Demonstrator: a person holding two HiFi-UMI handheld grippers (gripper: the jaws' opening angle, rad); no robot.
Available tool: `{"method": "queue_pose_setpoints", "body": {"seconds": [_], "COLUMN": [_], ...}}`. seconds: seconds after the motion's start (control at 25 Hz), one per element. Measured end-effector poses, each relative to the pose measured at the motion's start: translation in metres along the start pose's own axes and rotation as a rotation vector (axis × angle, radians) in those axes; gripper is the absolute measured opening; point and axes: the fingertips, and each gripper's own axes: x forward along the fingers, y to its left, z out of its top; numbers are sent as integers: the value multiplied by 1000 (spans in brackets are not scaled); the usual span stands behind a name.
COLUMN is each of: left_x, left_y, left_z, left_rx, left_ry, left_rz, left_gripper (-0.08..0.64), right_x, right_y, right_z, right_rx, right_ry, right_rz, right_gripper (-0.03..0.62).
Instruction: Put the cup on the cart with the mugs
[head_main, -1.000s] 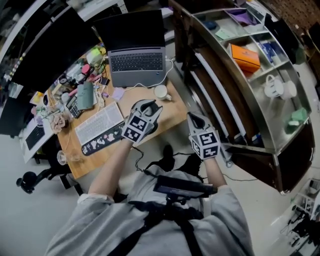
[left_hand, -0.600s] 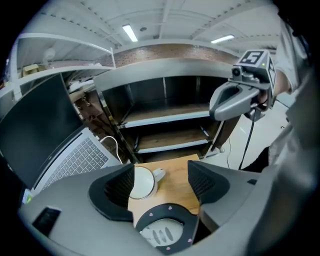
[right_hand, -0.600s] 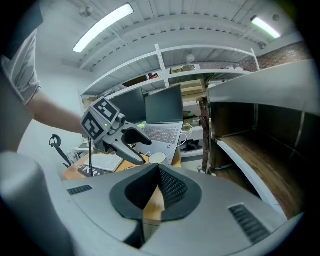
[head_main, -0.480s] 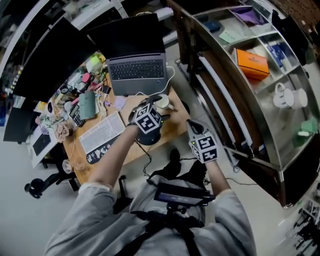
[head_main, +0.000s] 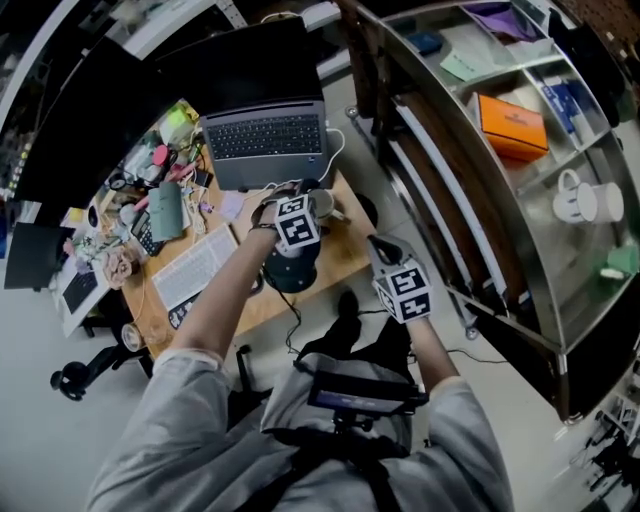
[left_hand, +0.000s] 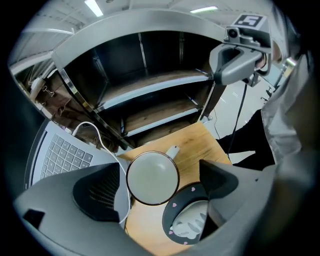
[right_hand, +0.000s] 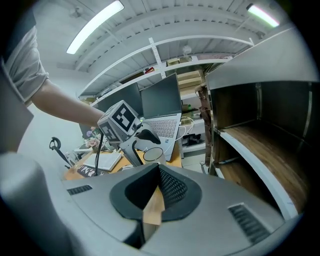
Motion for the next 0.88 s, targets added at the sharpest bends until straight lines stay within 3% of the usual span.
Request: {"method": "queue_pose_setpoints", "body": {"seconds": [0.4,0.88], "left_x": [25,43], "left_y": [13,10], "left_z": [-7,-11], "left_rx": [65,76], "left_ry": [74,121], "left_rz": [3,-20], "left_gripper": [489,476], "right_x": [7,4], "right_y": [-16,-18], "right_z": [-11,-10], "right_rx": [15,40], "right_ry": [8,11], "right_rz": [-7,-1], "right_gripper": [-12,-12]}}
